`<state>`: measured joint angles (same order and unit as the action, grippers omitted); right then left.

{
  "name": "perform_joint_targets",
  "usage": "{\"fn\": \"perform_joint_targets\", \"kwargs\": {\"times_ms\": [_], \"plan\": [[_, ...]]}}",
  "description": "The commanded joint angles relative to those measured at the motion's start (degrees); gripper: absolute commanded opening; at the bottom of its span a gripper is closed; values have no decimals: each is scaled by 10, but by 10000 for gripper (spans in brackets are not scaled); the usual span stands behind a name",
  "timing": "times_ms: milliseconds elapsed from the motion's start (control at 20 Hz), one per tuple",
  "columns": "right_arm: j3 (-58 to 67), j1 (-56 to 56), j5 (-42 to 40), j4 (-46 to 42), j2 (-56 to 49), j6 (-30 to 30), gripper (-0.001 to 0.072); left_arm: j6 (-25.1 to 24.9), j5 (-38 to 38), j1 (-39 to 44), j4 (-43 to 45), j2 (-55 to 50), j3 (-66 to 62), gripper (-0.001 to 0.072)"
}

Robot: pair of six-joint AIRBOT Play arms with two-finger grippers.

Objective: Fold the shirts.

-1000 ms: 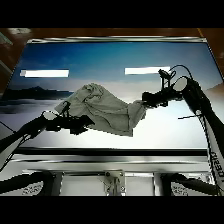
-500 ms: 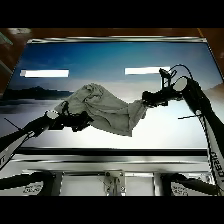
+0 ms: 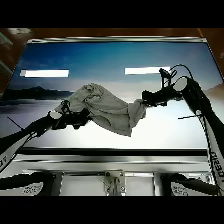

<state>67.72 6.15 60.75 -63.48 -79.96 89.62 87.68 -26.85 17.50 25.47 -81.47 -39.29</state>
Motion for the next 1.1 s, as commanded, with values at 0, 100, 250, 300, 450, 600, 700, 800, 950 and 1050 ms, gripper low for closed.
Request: {"fn": "perform_joint_targets", "kwargs": {"times_ms": [0,100,250,300,450,600,700,800,950,1050], "plan": [[1,0,1,18,0,2,64,-8,14,4,-2,19,-1,31],[1,0,0,38,0,-1,64,-33,29,3,-2,70,-1,31],[17,0,-15,77,21,-35,63,-118,29,-10,0,204,-22,31],[36,0,-29,79,38,-42,63,-148,29,-19,0,261,-40,31],[127,-4,-102,68,107,-50,63,-163,39,-73,0,418,-124,31],[228,-15,-228,23,184,-35,63,-158,72,-152,0,523,-219,30],[281,-14,-277,-39,226,-4,63,-116,65,-210,0,560,-263,30],[320,-14,-261,-64,255,2,63,-66,8,-257,1,575,-280,30],[339,-14,-200,-93,286,2,63,-9,-146,-294,20,557,-280,30],[339,-14,-149,-124,310,2,63,-3,-247,-297,41,546,-276,30]]}}
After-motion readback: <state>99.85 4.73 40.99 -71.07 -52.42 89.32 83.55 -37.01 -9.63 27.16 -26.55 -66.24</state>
